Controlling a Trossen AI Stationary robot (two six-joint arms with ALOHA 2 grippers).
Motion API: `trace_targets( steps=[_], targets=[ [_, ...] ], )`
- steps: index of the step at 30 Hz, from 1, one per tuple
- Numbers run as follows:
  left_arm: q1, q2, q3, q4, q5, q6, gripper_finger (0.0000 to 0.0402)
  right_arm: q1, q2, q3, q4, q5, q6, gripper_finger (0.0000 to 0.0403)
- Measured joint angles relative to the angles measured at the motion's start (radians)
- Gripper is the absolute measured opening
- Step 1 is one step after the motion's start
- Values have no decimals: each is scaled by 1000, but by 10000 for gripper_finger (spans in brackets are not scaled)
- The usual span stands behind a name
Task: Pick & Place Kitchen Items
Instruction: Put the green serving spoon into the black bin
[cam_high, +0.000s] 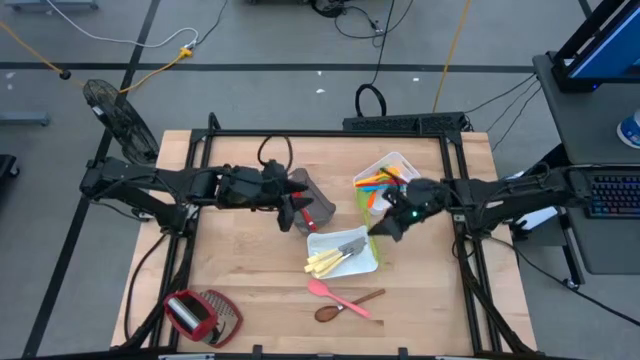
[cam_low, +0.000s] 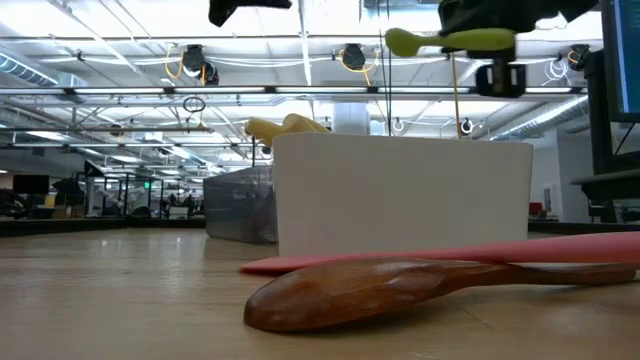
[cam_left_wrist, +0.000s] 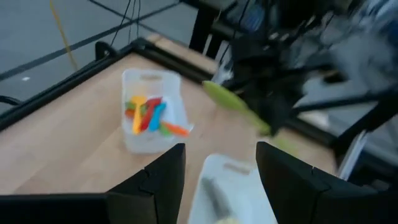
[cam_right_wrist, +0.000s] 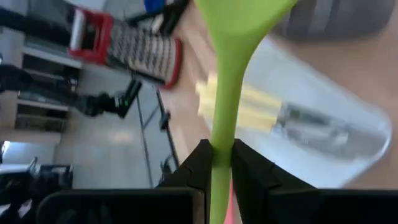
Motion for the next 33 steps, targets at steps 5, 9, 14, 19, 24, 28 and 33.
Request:
trace_targets(
  steps=[5,9,14,19,24,28,33],
  targets=[
    [-1,0,0,65,2,-56,202,-88,17,0,95,3,-91,32],
    [-1,0,0,88,1,-79,203,-139,56,2,197,-53,-112,32],
    [-8,0,0,95,0,-149,202,-175,124,0,330,-172,-108,32],
    [-25,0,0,115,-1,-182,203,-209,184,0,473,-236,-95,32],
    [-42,0,0,175,-1,-184,202,-238,237,1,597,-287,-81,32],
    [-48,0,0,202,-2,-184,202,-268,280,1,638,-336,-47,32],
    [-48,0,0,199,-1,-194,202,-304,336,1,713,-412,10,32]
  ],
)
